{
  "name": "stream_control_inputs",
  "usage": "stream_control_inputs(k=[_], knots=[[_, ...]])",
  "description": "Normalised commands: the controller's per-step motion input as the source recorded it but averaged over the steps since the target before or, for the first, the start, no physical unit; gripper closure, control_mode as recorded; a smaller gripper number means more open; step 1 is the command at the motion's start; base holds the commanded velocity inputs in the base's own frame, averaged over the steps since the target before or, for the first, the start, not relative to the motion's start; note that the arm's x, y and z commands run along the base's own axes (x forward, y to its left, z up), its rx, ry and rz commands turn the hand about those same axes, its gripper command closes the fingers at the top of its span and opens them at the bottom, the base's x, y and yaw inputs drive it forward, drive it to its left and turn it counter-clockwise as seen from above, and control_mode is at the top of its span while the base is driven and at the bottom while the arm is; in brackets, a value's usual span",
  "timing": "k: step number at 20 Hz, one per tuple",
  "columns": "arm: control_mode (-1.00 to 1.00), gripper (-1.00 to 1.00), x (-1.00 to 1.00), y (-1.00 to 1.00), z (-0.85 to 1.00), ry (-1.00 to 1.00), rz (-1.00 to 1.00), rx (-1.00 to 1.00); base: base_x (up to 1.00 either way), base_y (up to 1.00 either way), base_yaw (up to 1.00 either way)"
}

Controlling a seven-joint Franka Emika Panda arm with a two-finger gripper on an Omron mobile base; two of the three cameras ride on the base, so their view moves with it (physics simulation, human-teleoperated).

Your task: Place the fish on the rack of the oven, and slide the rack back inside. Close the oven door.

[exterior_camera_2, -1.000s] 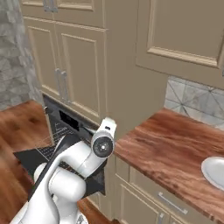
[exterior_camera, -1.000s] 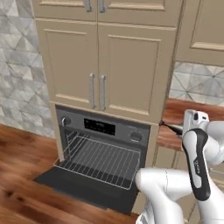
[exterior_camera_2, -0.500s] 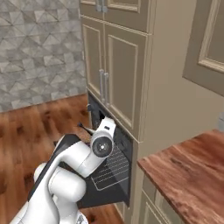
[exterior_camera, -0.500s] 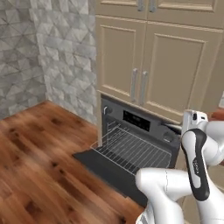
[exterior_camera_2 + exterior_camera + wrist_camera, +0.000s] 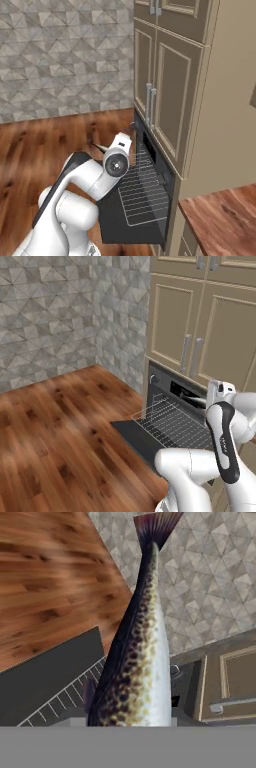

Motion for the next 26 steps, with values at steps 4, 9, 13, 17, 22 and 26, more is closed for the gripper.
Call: stream_control_inputs(k=[4,9,13,17,22,26], knots=[[1.00,1.00,0.00,0.00,0.00,0.00,0.00,0.00,-0.07,-0.04,0.33],[1.00,1.00,0.00,0.00,0.00,0.00,0.00,0.00,-0.01,0.00,0.17],[-1.00,1.00,0.07,0.06,0.00,0.00,0.00,0.00,0.00,0.00,0.00],[-1.00,1.00,0.04,0.26,0.00,0.01,0.00,-0.02,0.00,0.00,0.00],[-1.00,1.00,0.02,0.34,-0.07,0.05,0.00,-0.20,0.00,0.00,0.00],[-1.00,1.00,0.02,0.35,-0.30,0.02,-0.01,-0.31,0.00,0.00,0.00]])
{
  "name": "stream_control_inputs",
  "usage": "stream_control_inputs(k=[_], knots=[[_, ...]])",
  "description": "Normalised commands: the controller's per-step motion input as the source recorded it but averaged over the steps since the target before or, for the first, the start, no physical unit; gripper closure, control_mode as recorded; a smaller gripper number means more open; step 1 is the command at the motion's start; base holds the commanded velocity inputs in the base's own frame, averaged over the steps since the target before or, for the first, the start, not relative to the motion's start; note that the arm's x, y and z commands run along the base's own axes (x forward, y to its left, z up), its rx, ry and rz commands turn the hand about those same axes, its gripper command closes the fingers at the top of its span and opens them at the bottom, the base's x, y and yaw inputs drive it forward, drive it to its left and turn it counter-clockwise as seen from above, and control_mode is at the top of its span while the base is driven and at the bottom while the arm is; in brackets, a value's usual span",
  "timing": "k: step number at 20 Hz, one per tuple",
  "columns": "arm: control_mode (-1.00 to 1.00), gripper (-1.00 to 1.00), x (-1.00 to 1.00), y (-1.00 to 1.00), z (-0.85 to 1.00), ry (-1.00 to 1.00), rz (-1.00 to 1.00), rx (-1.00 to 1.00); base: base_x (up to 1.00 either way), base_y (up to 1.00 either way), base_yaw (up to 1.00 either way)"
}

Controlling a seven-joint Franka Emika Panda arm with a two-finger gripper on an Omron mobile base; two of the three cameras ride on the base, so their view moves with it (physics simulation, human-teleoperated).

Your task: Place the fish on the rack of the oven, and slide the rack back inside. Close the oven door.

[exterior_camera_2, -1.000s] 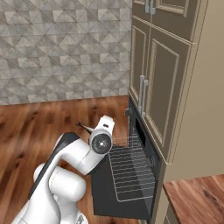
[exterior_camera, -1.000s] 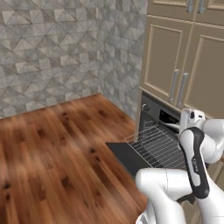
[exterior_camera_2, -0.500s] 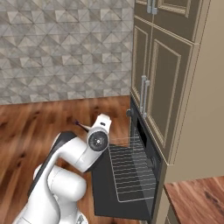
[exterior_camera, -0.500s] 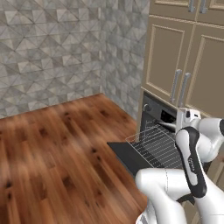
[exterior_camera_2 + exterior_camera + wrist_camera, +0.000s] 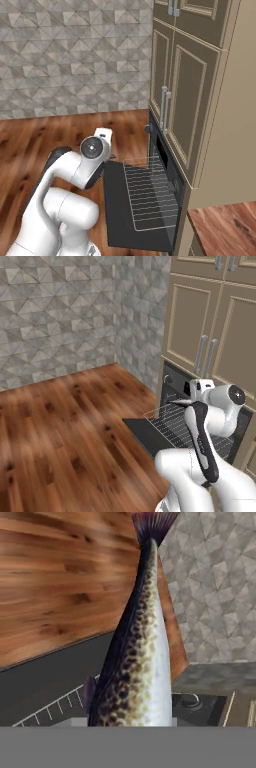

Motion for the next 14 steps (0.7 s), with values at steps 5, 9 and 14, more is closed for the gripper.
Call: stream_control_inputs(k=[5,9,14], knots=[[-1.00,1.00,0.19,0.17,-0.46,0.08,-0.05,-0.30,0.00,0.00,0.00],[-1.00,1.00,0.35,0.00,-0.56,0.14,-0.06,-0.24,0.00,0.00,0.00],[-1.00,1.00,0.57,0.00,-0.65,0.17,-0.03,-0.20,0.00,0.00,0.00]])
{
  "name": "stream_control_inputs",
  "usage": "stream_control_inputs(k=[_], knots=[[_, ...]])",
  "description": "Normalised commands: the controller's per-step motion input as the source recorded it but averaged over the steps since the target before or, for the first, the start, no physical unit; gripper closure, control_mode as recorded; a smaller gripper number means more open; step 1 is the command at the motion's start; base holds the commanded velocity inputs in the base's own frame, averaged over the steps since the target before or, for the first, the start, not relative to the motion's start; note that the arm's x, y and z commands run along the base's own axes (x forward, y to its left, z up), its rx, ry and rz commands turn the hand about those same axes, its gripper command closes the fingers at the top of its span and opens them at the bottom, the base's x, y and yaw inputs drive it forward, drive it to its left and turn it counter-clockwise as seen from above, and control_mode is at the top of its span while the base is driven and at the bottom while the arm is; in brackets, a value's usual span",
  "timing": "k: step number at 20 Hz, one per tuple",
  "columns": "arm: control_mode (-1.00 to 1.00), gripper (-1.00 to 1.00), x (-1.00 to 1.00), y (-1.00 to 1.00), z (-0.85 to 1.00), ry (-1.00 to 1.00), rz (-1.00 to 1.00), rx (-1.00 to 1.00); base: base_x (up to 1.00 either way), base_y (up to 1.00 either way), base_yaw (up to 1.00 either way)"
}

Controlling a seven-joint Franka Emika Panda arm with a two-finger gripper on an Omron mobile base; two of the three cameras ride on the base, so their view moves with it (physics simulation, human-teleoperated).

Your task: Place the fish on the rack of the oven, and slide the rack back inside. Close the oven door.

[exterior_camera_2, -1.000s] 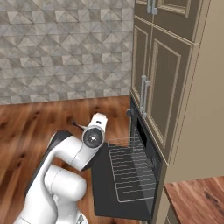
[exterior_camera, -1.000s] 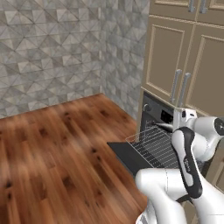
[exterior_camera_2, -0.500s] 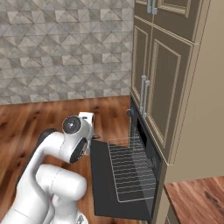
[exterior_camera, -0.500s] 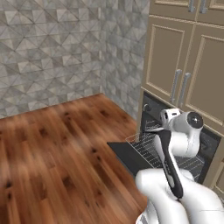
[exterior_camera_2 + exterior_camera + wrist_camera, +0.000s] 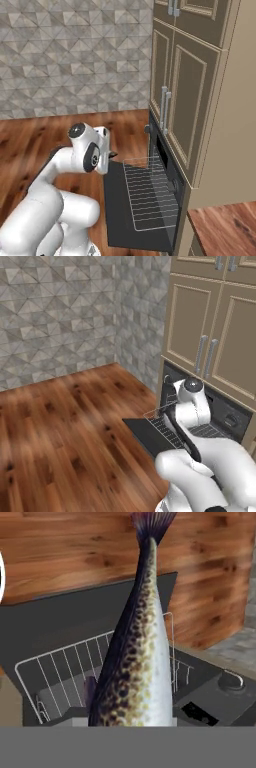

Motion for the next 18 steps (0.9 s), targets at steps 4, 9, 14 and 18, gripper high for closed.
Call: stream_control_inputs(k=[4,9,14,18], knots=[[-1.00,1.00,0.56,0.00,-0.59,0.17,-0.01,-0.16,0.00,0.00,0.00],[-1.00,1.00,0.45,-0.07,-0.41,0.09,0.00,-0.06,0.00,0.00,0.00],[-1.00,1.00,0.08,-0.20,-0.26,0.01,0.00,0.00,0.00,0.00,0.00],[-1.00,1.00,0.00,-0.07,-0.37,-0.01,-0.08,0.00,0.00,0.00,0.00]])
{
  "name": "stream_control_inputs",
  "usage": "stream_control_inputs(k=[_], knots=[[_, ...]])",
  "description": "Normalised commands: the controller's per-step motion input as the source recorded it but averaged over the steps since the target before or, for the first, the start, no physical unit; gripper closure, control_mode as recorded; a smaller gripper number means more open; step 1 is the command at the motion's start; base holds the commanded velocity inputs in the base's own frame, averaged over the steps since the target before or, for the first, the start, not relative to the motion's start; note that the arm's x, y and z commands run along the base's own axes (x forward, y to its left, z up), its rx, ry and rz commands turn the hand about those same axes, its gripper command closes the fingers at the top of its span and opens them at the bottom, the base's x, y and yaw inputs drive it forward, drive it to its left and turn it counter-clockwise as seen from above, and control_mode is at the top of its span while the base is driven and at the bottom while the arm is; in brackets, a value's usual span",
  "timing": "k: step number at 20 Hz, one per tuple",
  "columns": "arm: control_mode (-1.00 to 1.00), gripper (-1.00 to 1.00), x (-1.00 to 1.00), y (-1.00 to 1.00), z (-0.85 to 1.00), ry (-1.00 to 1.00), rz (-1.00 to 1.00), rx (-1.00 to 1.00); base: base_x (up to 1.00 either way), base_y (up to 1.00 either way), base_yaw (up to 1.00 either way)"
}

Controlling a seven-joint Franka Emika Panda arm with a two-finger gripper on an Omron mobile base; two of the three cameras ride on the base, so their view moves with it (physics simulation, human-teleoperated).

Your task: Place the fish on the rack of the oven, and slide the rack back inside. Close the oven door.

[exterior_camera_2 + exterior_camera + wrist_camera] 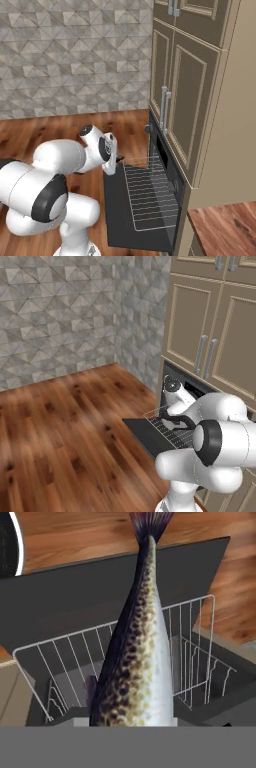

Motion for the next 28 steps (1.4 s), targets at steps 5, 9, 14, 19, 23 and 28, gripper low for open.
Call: stream_control_inputs(k=[5,9,14,19,23,28], knots=[[-1.00,1.00,0.00,0.00,-0.32,0.00,-0.23,0.01,0.00,0.00,0.00],[-1.00,1.00,0.02,0.00,-0.22,0.00,-0.28,0.04,0.00,0.00,0.00],[-1.00,1.00,0.05,-0.06,-0.03,0.00,-0.26,0.10,0.00,0.00,0.00],[-1.00,1.00,0.01,-0.09,-0.06,-0.02,-0.26,0.11,0.00,0.00,0.00],[-1.00,1.00,0.06,-0.03,-0.26,-0.12,-0.26,0.05,0.00,0.00,0.00],[-1.00,1.00,0.27,-0.02,-0.28,-0.15,-0.25,0.02,0.00,0.00,0.00]])
